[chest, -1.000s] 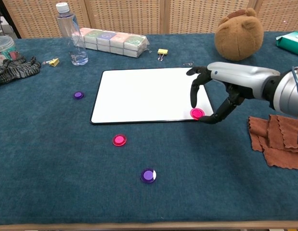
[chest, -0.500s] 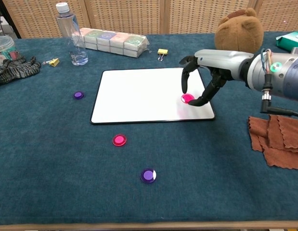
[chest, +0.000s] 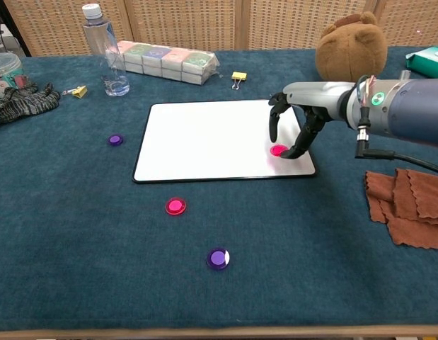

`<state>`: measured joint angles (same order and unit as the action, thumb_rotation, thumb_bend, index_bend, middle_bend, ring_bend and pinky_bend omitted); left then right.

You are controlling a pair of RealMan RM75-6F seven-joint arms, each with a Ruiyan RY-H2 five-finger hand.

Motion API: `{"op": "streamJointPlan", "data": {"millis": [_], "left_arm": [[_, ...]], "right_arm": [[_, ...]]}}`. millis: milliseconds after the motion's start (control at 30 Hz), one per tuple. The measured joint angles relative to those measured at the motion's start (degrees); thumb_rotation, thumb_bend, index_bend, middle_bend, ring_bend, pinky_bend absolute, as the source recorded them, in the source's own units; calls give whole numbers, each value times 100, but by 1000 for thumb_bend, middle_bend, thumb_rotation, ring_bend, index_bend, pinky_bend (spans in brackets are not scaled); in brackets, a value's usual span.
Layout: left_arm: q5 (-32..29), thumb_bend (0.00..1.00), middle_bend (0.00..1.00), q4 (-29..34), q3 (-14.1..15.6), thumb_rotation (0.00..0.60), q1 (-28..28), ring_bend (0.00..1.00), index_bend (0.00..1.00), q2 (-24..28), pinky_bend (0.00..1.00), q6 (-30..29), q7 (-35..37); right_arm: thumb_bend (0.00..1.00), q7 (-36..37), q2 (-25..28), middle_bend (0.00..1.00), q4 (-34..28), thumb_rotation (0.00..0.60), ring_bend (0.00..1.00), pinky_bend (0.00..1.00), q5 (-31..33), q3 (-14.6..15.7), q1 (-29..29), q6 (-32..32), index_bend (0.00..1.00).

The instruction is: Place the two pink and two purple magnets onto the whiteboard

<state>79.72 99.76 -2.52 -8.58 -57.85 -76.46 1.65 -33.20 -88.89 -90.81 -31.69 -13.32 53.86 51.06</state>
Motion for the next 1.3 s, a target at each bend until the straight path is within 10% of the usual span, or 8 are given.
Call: {"op": "streamJointPlan", "data": {"millis": [300, 633, 1300], "left_arm": [[12, 18, 0, 25, 1, 600, 2, 0, 0, 51, 0, -3, 66], [60, 19, 0, 27, 8, 600, 8, 0, 0, 63, 0, -33, 83], [33, 19, 0, -37, -14, 600, -7, 0, 0, 161, 0, 38, 460]], "right_arm": [[426, -54, 109, 0, -298, 600, 0, 0, 70, 127, 88, 155, 214], [324, 234, 197, 0, -1368, 600, 0, 0, -1202, 248, -36, 423, 260], [278, -339, -1150, 0, -511, 600, 0, 0, -722, 75, 756, 394, 297]]}}
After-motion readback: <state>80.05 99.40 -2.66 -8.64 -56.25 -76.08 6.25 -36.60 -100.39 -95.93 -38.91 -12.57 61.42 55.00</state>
